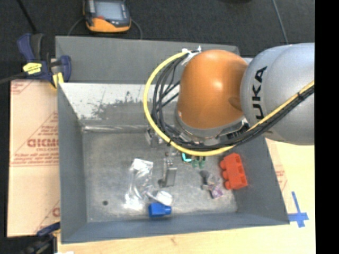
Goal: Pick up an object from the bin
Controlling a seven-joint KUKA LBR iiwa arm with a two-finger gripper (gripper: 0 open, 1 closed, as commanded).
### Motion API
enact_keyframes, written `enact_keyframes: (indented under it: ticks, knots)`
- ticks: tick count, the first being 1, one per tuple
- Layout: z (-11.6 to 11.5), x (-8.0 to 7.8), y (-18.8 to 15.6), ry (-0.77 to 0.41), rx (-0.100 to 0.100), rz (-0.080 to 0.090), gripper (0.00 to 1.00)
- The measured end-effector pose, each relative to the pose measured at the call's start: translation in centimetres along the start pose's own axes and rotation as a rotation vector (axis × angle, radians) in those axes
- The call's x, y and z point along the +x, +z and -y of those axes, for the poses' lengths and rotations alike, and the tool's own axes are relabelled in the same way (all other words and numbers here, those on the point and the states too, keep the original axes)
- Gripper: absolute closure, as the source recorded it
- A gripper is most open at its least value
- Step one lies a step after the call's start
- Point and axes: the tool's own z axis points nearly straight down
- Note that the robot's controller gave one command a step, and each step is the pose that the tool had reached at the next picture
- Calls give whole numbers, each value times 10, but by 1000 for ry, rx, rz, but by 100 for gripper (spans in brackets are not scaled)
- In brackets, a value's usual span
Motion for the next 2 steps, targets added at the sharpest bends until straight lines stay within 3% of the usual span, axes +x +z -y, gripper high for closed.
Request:
enact_keyframes:
  ticks: [1,2]
  knots:
    - [-13,38,122,-328,1,0,0]
    - [0,29,165,-687,0,37,0]
